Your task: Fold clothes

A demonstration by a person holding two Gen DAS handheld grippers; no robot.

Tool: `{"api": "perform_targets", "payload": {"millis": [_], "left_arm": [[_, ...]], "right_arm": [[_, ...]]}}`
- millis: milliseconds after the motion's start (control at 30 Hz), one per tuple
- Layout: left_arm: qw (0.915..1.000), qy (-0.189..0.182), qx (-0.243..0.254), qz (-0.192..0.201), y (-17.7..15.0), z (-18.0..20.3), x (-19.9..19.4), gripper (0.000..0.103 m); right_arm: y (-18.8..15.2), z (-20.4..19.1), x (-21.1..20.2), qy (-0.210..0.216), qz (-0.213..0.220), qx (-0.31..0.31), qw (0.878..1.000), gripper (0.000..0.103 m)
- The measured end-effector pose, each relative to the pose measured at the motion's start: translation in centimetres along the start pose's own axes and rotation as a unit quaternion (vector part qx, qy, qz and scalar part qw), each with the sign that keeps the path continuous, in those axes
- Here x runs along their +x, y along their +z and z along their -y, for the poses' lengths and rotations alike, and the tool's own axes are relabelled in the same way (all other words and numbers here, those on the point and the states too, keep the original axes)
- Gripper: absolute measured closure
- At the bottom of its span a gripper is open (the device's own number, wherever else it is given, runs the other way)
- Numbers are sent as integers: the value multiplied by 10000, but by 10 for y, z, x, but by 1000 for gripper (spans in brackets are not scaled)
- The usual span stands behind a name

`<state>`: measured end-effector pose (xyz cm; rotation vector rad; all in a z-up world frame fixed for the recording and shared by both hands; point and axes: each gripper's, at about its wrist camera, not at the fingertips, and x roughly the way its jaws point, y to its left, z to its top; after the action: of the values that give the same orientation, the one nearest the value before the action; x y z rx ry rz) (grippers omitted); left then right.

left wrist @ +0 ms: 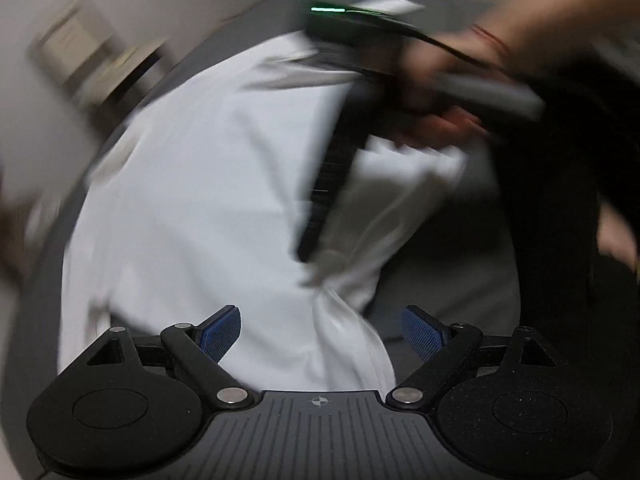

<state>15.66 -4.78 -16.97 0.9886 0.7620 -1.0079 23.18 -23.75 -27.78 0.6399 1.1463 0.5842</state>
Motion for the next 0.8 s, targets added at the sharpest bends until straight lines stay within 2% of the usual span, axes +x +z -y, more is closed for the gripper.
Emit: {"api": "perform_targets", "payload": {"millis": [100, 200, 233, 267, 300, 333, 367, 400, 433, 467, 500, 533, 567, 600, 633, 667, 700, 767, 800], "left_arm": [[9929, 49, 1094, -470, 6, 18, 7, 14], [9943, -200, 866, -582, 8, 1, -2, 14], [9956, -290, 667, -595, 7, -8, -7, 14], [9965, -328, 492, -582, 4, -17, -12, 14], [9972, -325, 356, -564, 0, -24, -17, 14], [9976, -307, 257, -573, -4, -31, -19, 14], [9977, -287, 168, -589, -8, -37, -21, 14], [9976, -285, 128, -619, -11, -39, -22, 14], [9974, -286, 103, -653, -14, -41, -22, 14], [9972, -279, 97, -681, -16, -41, -21, 14], [9971, -282, 102, -703, -18, -40, -19, 14], [9969, -289, 107, -723, -19, -38, -17, 14], [9967, -296, 112, -744, -21, -36, -14, 14], [9969, -315, 95, -722, -21, -34, -13, 14], [9970, -337, 71, -687, -22, -32, -13, 14], [9972, -360, 47, -652, -22, -30, -12, 14], [9974, -382, 24, -617, -23, -28, -11, 14], [9976, -408, -41, -553, -24, -25, -6, 14], [9978, -399, -54, -531, -25, -24, -3, 14]], "right_arm": [[10, 7, 10, -209, 15, -97, 9997, 88], [9, -5, 6, -264, -194, -758, 9966, 86], [4, -19, 1, -275, -326, -1209, 9917, 79], [-5, -34, -3, -293, -497, -1755, 9828, 71], [-19, -51, -7, -350, -662, -2401, 9679, 60], [-35, -66, -9, -478, -780, -3054, 9478, 58], [-55, -80, -7, -676, -837, -3760, 9203, 58], [-77, -93, -3, -899, -862, -4493, 8847, 58], [-99, -102, 5, -1155, -826, -5259, 8386, 59], [-123, -108, 14, -1427, -745, -6019, 7821, 60], [-147, -115, 24, -1685, -657, -6721, 7180, 62], [-167, -116, 31, -1863, -548, -7253, 6605, 66], [-183, -113, 36, -1987, -424, -7671, 6085, 66], [-195, -110, 43, -2088, -302, -7969, 5660, 66], [-204, -107, 49, -2175, -181, -8191, 5305, 68], [-209, -104, 56, -2212, -95, -8334, 5064, 68], [-210, -103, 61, -2237, -40, -8357, 5015, 70], [-206, -102, 70, -2311, 58, -8306, 5067, 82], [-204, -101, 74, -2348, 106, -8279, 5092, 94]]}}
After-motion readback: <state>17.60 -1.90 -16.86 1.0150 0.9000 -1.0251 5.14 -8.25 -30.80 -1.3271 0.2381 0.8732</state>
